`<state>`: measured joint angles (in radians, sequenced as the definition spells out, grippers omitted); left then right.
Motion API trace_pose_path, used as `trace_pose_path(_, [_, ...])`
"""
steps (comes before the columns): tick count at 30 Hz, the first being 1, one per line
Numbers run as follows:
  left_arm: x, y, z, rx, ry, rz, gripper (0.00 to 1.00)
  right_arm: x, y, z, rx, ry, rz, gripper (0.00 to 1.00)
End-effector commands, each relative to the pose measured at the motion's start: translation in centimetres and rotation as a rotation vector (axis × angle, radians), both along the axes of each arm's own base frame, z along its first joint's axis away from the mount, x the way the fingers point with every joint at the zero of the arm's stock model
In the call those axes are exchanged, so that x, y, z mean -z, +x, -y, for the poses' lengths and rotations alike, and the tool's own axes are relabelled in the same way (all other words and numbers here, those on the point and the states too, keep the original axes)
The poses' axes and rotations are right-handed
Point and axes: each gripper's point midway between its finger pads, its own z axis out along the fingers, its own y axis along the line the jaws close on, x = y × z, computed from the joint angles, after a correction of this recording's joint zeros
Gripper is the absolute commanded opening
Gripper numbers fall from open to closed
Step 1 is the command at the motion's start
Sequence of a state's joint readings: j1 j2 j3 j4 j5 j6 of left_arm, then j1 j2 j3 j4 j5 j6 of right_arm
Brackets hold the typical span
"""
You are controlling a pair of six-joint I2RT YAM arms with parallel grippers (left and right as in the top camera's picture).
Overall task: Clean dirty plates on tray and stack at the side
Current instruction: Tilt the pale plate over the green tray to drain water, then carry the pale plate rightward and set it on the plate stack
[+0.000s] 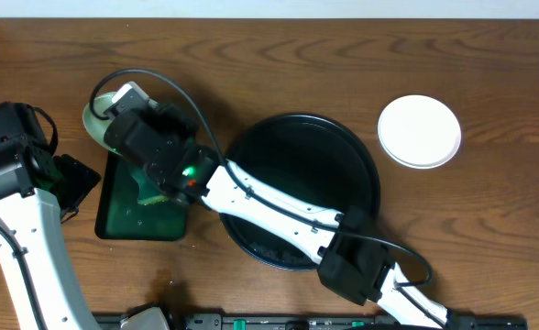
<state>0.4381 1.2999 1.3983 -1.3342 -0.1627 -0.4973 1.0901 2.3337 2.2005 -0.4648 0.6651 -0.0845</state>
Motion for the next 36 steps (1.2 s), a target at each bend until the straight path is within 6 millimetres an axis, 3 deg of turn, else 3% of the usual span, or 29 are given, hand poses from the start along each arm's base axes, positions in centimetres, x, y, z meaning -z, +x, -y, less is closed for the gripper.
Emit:
trace_pose_path(1, [-0.3, -0.1, -0.2, -0.002, 0.008, 0.009, 0.85, -2.3, 1.3, 1.6, 0.089, -0.074, 0.12, 0.01])
trace_pose_path(10, [-0.4, 0.0, -0.2, -0.002, 0.009, 0.013, 0.84, -4.9, 1.8, 2.0, 0.139, -0.128, 0.244, 0.01])
trace_pose_path(25, [-0.4, 0.0, -0.2, -0.002, 0.009, 0.013, 0.84, -4.6, 1.0, 1.6, 0.12, -0.142, 0.237, 0.01])
trace_pose_path(32, [-0.4, 0.1, -0.2, -0.002, 0.011, 0.016, 0.85, 0.4, 0.1, 2.4, 0.089, -0.104, 0.012, 0.01])
trace_pose_path(36, [-0.4, 0.1, -0.2, -0.002, 0.01, 0.015, 0.84, 1.8, 0.4, 3.8, 0.127, -0.038, -0.108, 0.01])
